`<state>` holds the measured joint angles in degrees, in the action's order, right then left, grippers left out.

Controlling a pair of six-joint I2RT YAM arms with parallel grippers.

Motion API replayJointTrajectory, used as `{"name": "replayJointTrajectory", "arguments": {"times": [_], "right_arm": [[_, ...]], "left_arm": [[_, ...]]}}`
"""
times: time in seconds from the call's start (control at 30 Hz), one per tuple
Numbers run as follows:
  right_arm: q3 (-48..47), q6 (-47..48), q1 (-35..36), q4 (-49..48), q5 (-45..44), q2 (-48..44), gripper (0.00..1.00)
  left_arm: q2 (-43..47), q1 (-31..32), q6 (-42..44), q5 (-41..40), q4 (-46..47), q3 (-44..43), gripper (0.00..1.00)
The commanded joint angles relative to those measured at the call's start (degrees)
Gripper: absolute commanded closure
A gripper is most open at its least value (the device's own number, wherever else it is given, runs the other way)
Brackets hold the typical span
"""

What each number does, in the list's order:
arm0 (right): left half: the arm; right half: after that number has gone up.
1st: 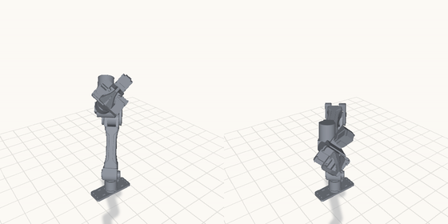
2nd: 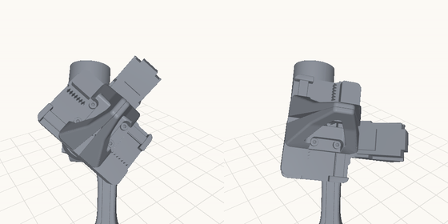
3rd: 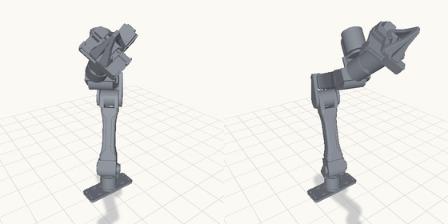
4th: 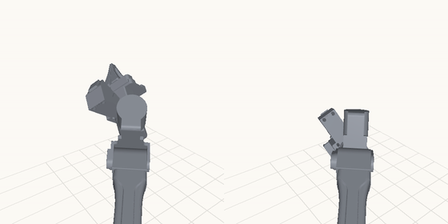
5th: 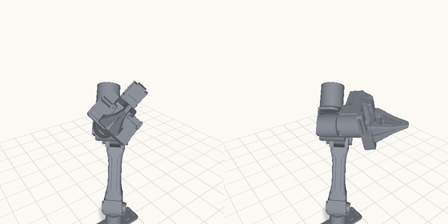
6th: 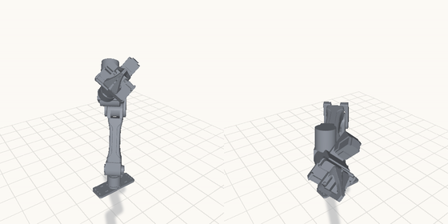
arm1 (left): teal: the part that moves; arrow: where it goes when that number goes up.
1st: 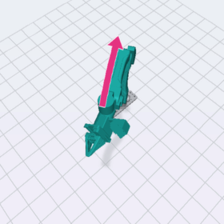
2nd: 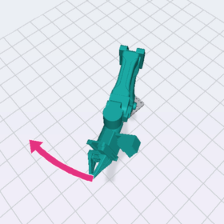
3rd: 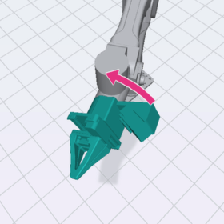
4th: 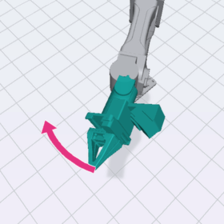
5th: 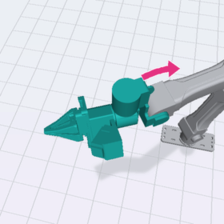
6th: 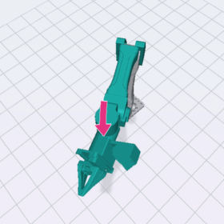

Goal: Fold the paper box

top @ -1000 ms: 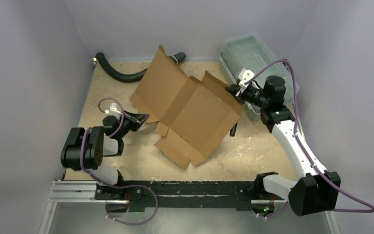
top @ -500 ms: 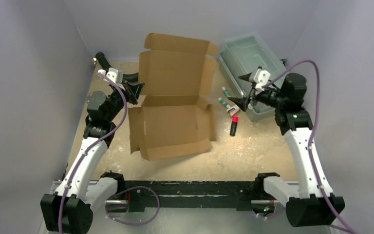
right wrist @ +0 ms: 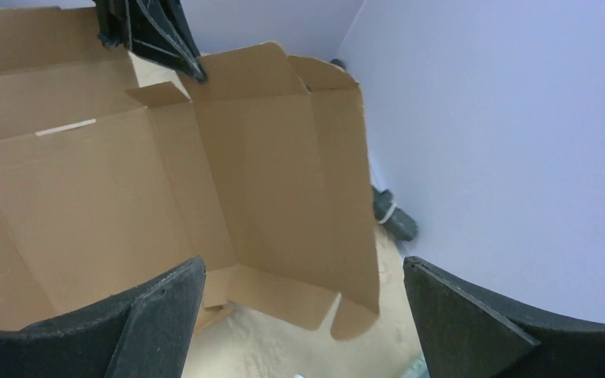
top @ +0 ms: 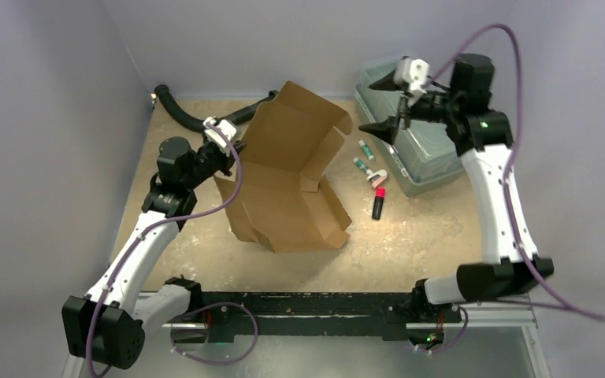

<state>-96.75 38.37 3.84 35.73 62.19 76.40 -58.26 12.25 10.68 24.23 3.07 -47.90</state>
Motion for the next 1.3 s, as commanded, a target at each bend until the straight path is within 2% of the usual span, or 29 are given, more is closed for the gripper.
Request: {"name": "replayJointTrajectory", "arguments": {"times": [0.0, 0.23, 0.53, 0.97, 1.13, 1.23, 1.27], "right_arm": [[-8.04, 7.23, 7.89, 12.43, -7.77, 8.54, 0.01], [-17.35, 10.89, 11.3, 16.09, -9.54, 18.11, 0.01], [-25.3, 11.63, 14.8, 17.85, -14.02, 26.68, 0.01], [-30.69, 12.0, 16.29, 18.99, -14.48, 31.58, 0.01], [-30.62, 13.52, 16.42, 20.76, -11.5, 31.8, 0.11], [-30.19, 14.8, 16.66, 21.86, -10.0, 31.79, 0.23], [-30.05, 15.01, 16.79, 22.0, -9.77, 31.72, 0.3]], "left_arm": [[-1.38, 0.93, 7.78, 0.14, 2.6, -3.72, 1.0], [-1.79, 1.28, 13.05, 2.94, 7.73, -2.03, 1.0], [1.69, 1.46, 14.95, 5.52, 14.09, 4.14, 1.0], [4.14, 1.46, 14.92, 7.98, 15.39, 5.99, 1.0], [4.6, 1.46, 14.81, 8.61, 15.89, 6.34, 1.0], [4.75, 1.46, 14.47, 8.85, 16.24, 6.56, 1.0], [4.8, 1.46, 14.46, 8.9, 16.31, 6.56, 1.0]]}}
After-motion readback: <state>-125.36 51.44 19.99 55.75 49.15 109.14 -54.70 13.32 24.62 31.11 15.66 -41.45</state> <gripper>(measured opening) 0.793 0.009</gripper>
